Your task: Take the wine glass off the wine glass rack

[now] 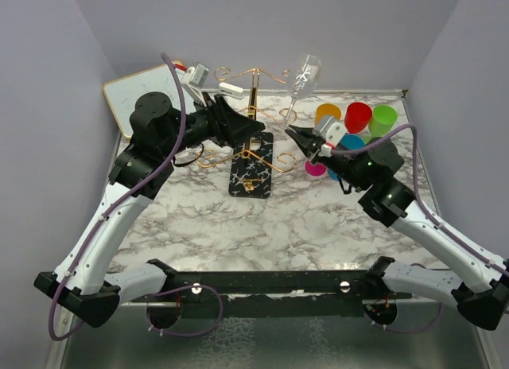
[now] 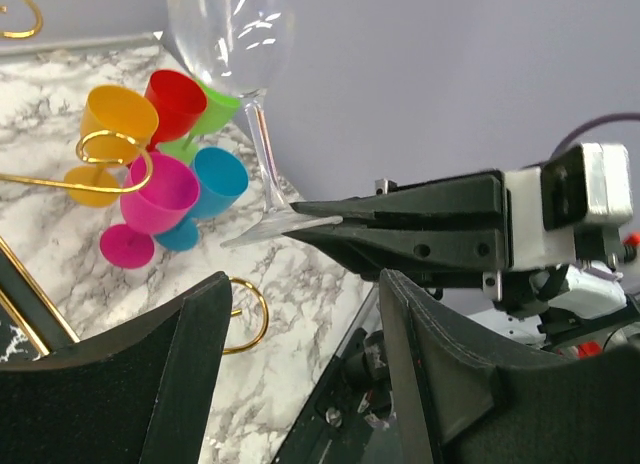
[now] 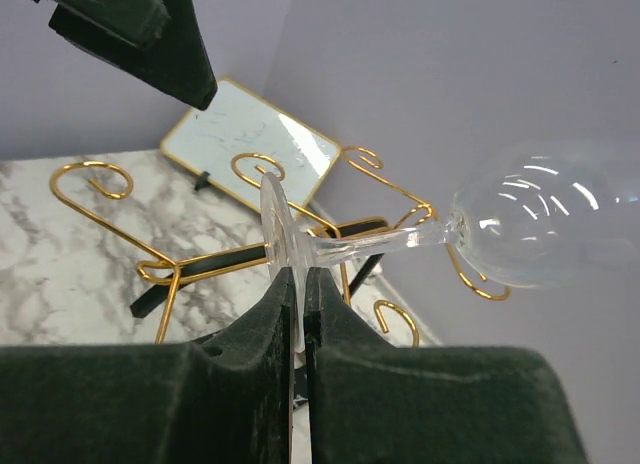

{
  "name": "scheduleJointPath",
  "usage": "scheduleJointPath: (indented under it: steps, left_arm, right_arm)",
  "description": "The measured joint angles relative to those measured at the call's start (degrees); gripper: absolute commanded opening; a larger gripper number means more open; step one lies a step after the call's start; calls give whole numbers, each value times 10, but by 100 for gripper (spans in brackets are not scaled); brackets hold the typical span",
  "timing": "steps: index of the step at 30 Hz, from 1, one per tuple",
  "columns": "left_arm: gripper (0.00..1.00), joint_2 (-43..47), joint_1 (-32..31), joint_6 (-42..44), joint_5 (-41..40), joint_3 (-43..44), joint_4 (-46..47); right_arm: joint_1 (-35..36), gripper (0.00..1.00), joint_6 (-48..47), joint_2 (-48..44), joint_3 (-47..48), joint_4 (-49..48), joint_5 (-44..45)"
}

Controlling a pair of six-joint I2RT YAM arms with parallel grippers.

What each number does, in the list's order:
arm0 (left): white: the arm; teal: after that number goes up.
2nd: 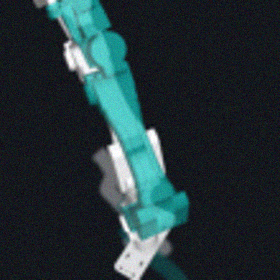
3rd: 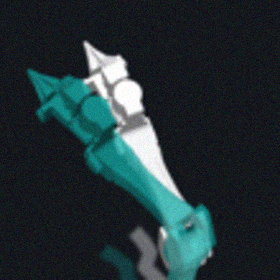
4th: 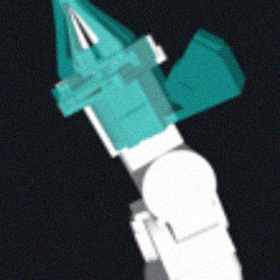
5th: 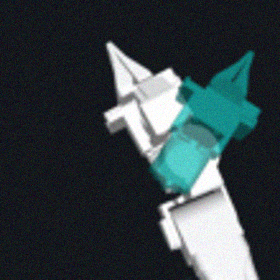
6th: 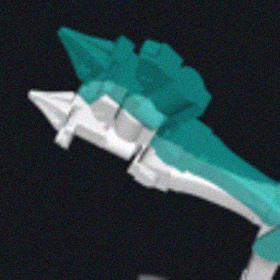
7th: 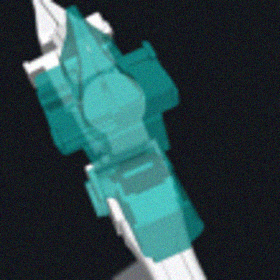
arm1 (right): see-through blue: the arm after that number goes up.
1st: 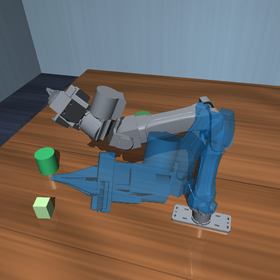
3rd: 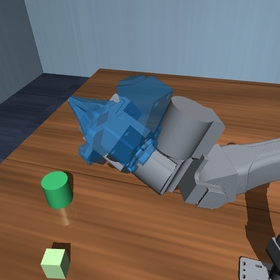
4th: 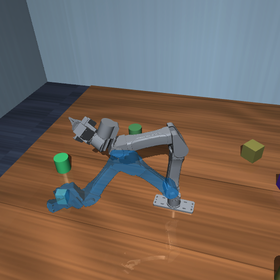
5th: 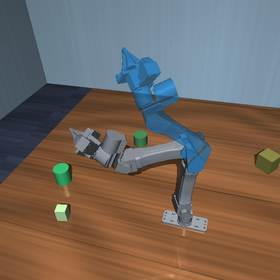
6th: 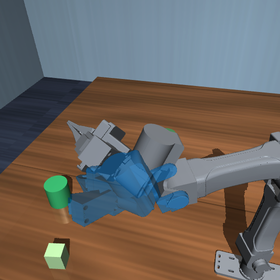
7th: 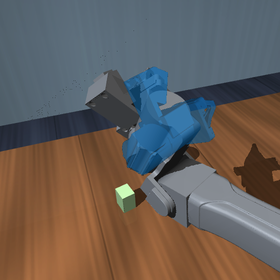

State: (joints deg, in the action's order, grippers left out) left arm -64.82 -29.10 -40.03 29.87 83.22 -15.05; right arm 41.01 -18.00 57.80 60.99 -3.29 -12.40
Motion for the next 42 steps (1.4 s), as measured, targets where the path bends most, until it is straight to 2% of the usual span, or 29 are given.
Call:
scheduleJointPath:
  steps: [5, 6, 15, 21, 31, 42]
  left_arm:
    - [63, 6, 0, -26, -10, -31, -3]
    - [63, 21, 0, -63, -13, -49, -2]
    - [63, 56, 0, -189, -26, -139, 32]
    - [61, 56, 0, -250, -43, -158, 65]
    - [62, 126, 0, -277, -120, -161, 82]
    - [61, 80, 2, -299, -111, -179, 107]
  right_arm:
    - [69, 1, -127, 17, -80, -146, 94]
    - [85, 1, -191, 30, -103, -217, 122]
    - [141, 1, -318, 53, -124, -362, 178]
    - [164, 1, -365, 66, -130, -385, 195]
    - [188, 1, -408, 77, -136, -386, 212]
    - [234, 1, -425, 103, -135, -390, 223]
